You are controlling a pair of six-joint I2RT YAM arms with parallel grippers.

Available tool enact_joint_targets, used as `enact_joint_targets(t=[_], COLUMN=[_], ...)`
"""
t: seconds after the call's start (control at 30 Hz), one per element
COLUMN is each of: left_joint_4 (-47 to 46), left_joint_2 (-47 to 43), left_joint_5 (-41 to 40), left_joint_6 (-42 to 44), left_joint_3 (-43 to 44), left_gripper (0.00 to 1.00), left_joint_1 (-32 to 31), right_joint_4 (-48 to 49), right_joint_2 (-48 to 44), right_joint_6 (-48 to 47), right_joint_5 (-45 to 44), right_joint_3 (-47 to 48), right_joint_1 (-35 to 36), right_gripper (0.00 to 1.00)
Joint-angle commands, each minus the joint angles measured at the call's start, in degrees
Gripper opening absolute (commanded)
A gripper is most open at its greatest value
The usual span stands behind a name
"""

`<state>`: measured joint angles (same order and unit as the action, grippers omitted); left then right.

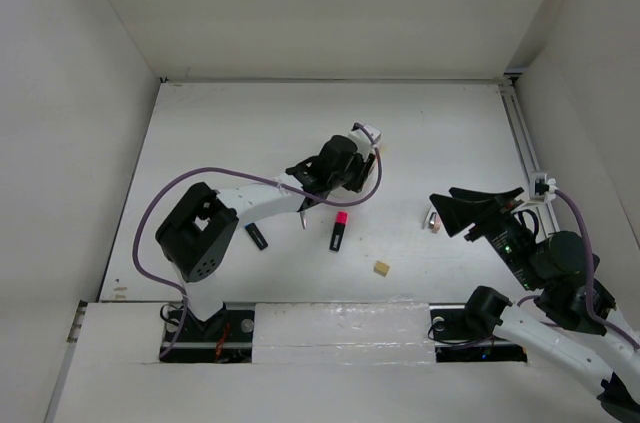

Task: Sort the stationery into containers
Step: Place the pen in the storage box.

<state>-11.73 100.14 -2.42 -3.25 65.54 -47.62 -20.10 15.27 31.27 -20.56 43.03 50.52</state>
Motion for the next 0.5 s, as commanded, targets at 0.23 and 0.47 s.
enact_joint_targets(t=[0.23, 0.47], left_joint_4=[-0.5, -1.5], left_joint_2=[-6.2, -12.9], left_joint_5=[3.4, 7.7], left_joint_6=[-1.5, -4.2], left_joint_3=[2.4, 2.9], left_gripper=[0.55, 0.74], left_joint_1=[-0.1, -0.1], right_joint_4=[1.4, 2.4], right_joint_2=[-0.6, 1.3], right_joint_6=[-0.4, -0.4], right_joint_5=[0.6, 0.6], right_joint_3=[0.2, 0.2], right_joint_1=[-0.3, -0.3], right_gripper=[0.79, 0.81])
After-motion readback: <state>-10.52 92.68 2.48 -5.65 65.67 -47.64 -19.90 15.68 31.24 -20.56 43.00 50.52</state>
